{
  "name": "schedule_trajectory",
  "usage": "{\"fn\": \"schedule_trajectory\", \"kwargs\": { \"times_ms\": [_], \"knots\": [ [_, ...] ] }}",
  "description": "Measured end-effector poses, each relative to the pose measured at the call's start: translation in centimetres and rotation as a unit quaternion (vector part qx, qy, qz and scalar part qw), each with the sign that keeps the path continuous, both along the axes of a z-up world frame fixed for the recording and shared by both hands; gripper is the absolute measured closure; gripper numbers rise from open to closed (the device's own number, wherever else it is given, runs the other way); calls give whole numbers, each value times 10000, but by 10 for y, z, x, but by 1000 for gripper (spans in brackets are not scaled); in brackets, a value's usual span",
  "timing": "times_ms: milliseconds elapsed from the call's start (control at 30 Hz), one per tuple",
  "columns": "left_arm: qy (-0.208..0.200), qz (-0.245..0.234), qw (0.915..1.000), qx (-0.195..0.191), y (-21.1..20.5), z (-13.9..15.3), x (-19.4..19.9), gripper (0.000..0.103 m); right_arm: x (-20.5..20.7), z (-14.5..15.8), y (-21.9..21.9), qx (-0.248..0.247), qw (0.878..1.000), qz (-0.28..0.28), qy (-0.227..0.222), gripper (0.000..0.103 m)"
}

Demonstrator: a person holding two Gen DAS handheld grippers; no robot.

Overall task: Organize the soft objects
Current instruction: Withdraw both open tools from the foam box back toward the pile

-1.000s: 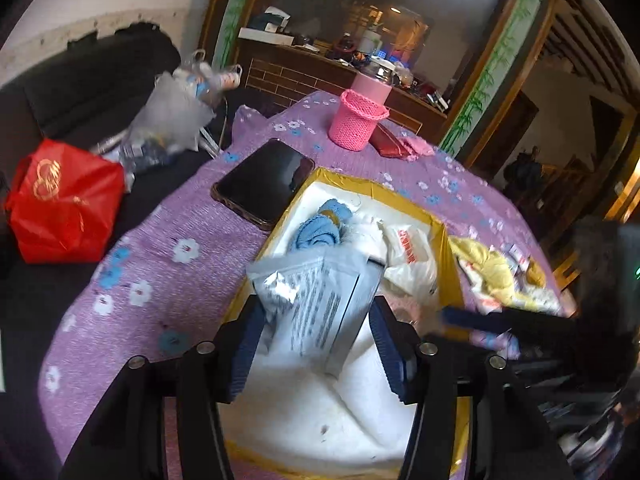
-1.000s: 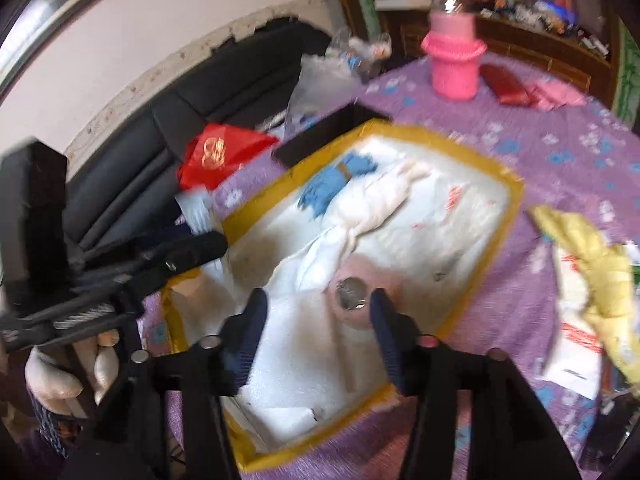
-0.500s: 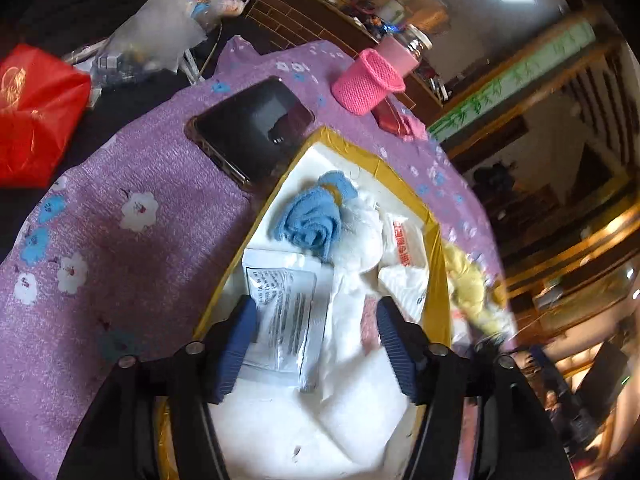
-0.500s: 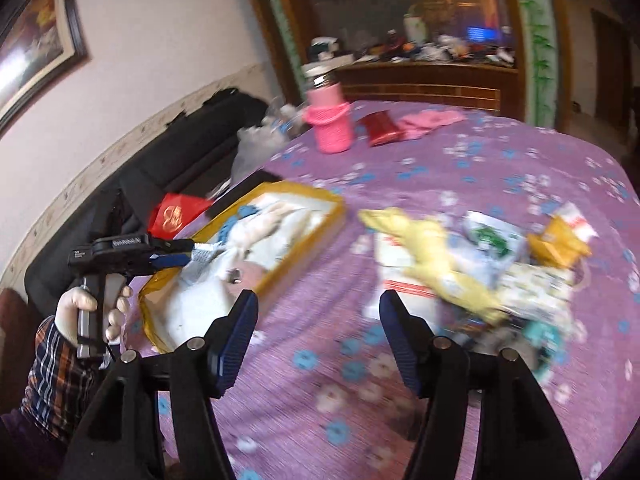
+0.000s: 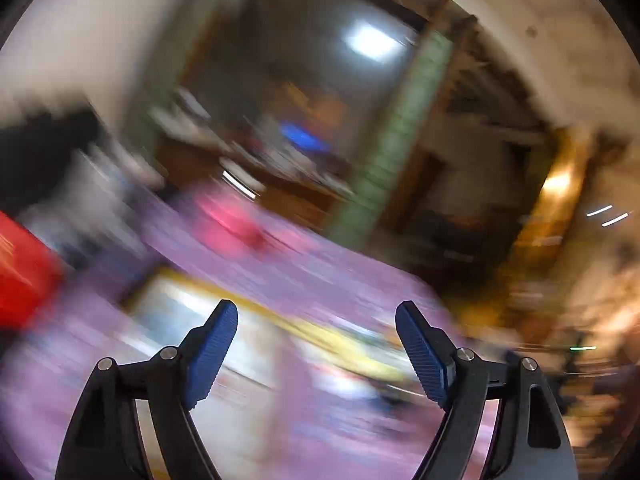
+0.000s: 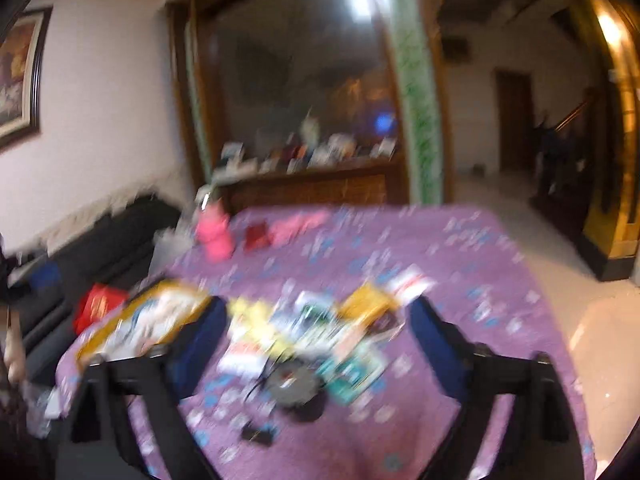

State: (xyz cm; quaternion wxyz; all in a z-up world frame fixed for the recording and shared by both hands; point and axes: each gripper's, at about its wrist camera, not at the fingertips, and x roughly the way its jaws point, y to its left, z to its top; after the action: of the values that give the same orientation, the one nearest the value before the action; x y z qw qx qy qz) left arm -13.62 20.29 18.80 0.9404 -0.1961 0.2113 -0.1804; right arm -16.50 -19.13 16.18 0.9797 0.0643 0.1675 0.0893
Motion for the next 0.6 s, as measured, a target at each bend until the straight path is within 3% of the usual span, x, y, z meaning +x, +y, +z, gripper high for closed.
{"fn": "schedule_trajectory", "kwargs": {
  "times_ms": [33, 67, 133, 167, 233, 367, 533, 600],
  "knots": [
    [242, -483, 9979, -370, -11, -10, 7, 19, -2, 0, -9, 89, 9998, -74, -142, 0],
    [727, -1034, 9901, -612, -35, -29, 21, 19, 0, -1, -17, 137, 9997, -136, -149, 0],
    [1461, -1212, 9817, -145, -76, -59, 39, 19, 17, -9, -31, 221, 9991, -198, 296, 0],
    [1702, -1140, 9786, 180, -99, -78, 45, 19, 25, -14, -35, 277, 9982, -161, 507, 0],
    [1996, -1186, 9716, 454, -125, -103, 53, 19, 48, -28, -42, 439, 9938, -77, 1021, 0],
    [2229, -1200, 9632, 903, -159, -129, 66, 19, 86, -50, -43, 626, 9859, 130, 1543, 0],
    [2166, -591, 9485, 2233, -185, -153, 75, 19, 139, -69, -40, 797, 9796, 103, 1843, 0],
    [2490, -605, 9406, 2226, -186, -168, 82, 19, 150, -76, -41, 877, 9788, 50, 1850, 0]
  ]
}}
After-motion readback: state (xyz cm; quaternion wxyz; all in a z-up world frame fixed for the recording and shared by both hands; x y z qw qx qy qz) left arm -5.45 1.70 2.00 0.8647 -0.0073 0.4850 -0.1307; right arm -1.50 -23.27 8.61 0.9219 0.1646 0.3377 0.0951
